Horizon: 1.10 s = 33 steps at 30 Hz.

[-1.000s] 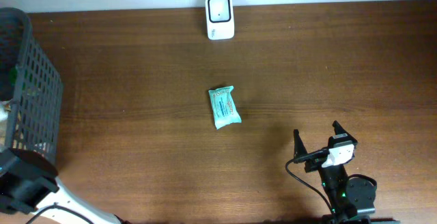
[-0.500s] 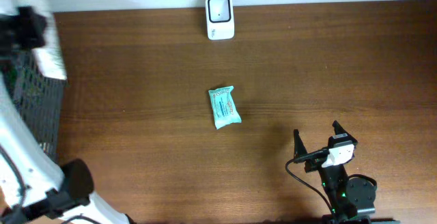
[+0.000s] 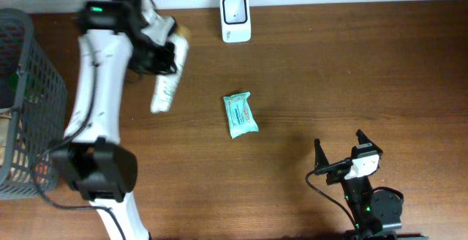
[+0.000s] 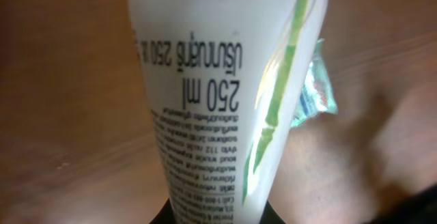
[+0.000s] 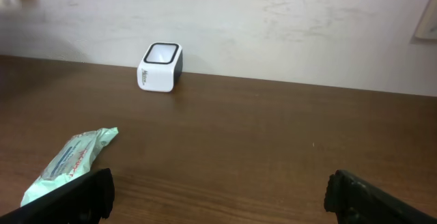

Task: Scan the item barcode
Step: 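Carry the white tube out and set it beside the wipes pack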

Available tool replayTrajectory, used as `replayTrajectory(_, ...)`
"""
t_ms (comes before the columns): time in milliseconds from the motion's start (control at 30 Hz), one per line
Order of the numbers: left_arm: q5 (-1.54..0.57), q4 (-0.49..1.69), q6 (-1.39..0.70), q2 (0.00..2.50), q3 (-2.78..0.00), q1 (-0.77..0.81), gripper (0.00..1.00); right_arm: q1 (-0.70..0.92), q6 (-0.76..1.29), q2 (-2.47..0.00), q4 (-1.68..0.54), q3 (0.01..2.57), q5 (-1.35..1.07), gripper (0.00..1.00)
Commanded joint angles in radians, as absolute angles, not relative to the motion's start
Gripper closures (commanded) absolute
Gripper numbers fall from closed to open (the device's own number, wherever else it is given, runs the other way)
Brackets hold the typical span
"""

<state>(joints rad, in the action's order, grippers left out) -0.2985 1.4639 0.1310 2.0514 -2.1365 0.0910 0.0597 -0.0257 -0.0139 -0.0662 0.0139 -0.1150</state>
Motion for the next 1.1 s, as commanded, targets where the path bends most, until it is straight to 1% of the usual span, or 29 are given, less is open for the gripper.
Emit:
replayTrajectory(0, -0.298, 1.301, 0.012, 2.046, -1.921, 0.157, 1.0, 0.058, -0.022, -0.009, -0.066, 0.006, -0.121, 0.02)
replayTrajectory(200, -0.272, 1.016, -0.132, 2.046, -1.632, 0.26, 1.0, 0.057, -0.022, -0.009, -0.066, 0.006, -0.121, 0.02)
replayTrajectory(333, -0.235, 0.831, -0.294, 2.046, -1.471, 0.317, 1.0, 0.058, -0.022, -0.009, -0.066, 0.006, -0.121, 0.02)
replayTrajectory(400, -0.235, 0.775, -0.357, 2.046, -1.421, 0.332, 1.0, 0.058, -0.022, -0.009, -0.066, 0.006, -0.121, 0.02)
replayTrajectory(500, -0.235, 0.737, -0.374, 2.046, -1.393, 0.352, 1.0, 0.058, -0.022, -0.009, -0.066, 0.006, -0.12, 0.02)
replayTrajectory(567, -0.236, 0.734, -0.373, 2.046, -1.393, 0.362, 0.48, 0.058, -0.022, -0.009, -0.066, 0.006, -0.121, 0.02)
replayTrajectory(600, -0.239, 0.733, -0.369, 2.045, -1.393, 0.365, 0.29, 0.058, -0.022, -0.009, -0.066, 0.006, -0.121, 0.02)
replayTrajectory(633, -0.239, 0.733, -0.366, 2.045, -1.396, 0.366, 0.18, 0.058, -0.022, -0.009, -0.066, 0.006, -0.121, 0.02)
replayTrajectory(667, -0.242, 0.734, -0.366, 2.045, -1.399, 0.366, 0.12, 0.058, -0.022, -0.009, -0.066, 0.006, -0.12, 0.02)
replayTrajectory(833, -0.245, 0.783, -0.313, 1.986, -1.476, 0.365, 0.01, 0.058, -0.022, -0.009, -0.066, 0.006, -0.121, 0.02)
replayTrajectory(1000, -0.238, 0.846, -0.282, 1.867, -1.632, 0.36, 0.01, 0.058, -0.022, -0.009, -0.066, 0.006, -0.121, 0.02)
replayTrajectory(1067, -0.224, 0.879, -0.272, 1.815, -1.699, 0.335, 0.01, 0.057, -0.022, -0.009, -0.066, 0.006, -0.121, 0.02)
